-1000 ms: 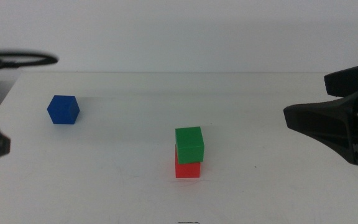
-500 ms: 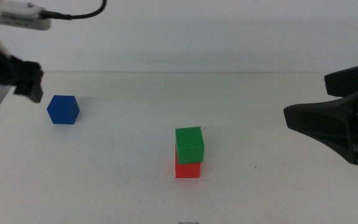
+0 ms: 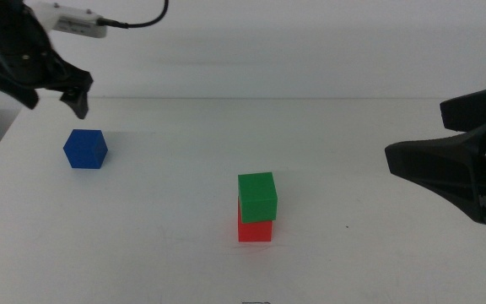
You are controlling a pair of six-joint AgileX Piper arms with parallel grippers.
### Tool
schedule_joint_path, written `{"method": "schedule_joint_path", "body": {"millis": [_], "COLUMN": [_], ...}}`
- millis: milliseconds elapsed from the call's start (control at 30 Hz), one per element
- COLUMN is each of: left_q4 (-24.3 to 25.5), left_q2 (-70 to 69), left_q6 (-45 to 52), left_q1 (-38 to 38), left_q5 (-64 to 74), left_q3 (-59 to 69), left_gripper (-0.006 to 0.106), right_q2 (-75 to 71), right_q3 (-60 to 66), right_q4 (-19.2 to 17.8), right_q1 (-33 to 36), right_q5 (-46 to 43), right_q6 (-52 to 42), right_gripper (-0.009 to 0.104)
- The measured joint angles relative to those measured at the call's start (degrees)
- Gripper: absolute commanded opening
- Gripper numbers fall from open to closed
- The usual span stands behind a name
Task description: Stack red cubes first, then green, then blue cubes in a specific spot.
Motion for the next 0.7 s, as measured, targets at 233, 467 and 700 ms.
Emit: {"method": "schedule_joint_path", "body": {"millis": [233,467,700], "left_q4": [-3.30,-9.08,-9.77], "left_q2": [9.52,15.76,18.80], "left_q6": [2.48,5.30,6.82], "left_q1": [0.51,3.88,4.47], "left_q5": [0.57,1.06,0.94], "left_q3": [-8.43,-12.30,-12.79], "left_gripper": [0.094,0.094,0.094], "right_q2": [0.00,0.00,0.00], "right_q3": [0.00,0.00,0.00], "right_q4": [0.00,0.00,0.00], "right_q1": [0.00,0.00,0.00], "right_q5": [0.00,-0.08,-0.13], "right_q6": [-0.06,-0.12,-0.12], "right_gripper": [0.085,0.085,0.085]}}
